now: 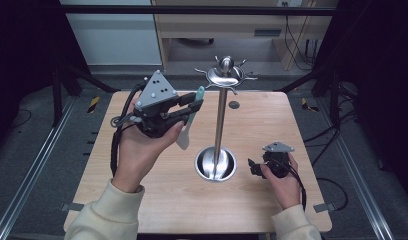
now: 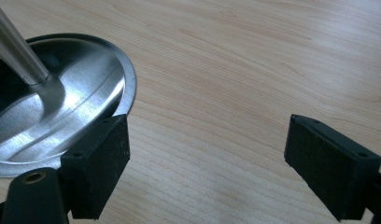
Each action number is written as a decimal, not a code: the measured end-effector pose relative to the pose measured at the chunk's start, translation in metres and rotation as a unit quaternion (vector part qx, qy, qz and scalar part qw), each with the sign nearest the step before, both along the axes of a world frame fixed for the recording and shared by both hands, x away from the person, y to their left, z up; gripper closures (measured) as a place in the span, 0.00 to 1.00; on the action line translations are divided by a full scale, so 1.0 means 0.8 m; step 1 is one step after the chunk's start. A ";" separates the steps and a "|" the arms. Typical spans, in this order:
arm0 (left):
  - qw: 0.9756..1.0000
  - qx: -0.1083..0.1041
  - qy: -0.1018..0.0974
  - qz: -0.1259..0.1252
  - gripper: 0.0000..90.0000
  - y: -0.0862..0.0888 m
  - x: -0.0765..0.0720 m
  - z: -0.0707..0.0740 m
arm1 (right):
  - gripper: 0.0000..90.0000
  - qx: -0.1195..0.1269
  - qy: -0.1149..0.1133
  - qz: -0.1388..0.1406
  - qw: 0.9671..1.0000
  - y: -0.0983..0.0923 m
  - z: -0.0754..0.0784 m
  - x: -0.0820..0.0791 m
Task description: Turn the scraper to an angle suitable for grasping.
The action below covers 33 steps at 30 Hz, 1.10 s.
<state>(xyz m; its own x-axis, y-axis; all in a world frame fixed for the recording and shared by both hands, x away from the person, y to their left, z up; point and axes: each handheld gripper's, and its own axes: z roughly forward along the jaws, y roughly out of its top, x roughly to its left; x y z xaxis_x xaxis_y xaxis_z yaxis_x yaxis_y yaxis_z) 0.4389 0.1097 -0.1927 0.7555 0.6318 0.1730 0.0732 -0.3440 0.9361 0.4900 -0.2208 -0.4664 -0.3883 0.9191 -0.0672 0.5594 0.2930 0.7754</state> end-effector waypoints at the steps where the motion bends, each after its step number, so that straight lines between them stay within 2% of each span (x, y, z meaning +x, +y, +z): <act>1: 1.000 0.000 -0.001 0.001 0.82 0.000 0.000 0.001 | 0.16 0.000 0.000 0.000 1.000 0.000 0.000 0.000; 5: 1.000 0.008 -0.002 0.002 0.82 -0.001 0.000 0.000 | 0.16 0.002 0.000 0.000 1.000 0.000 0.000 0.000; 24: 1.000 0.006 0.006 0.005 0.82 -0.006 0.014 -0.007 | 0.16 0.000 0.003 0.000 1.000 0.001 -0.001 0.000; 33: 1.000 0.009 0.011 0.003 0.82 -0.016 0.023 -0.007 | 0.16 0.000 0.003 0.001 1.000 -0.001 -0.001 0.000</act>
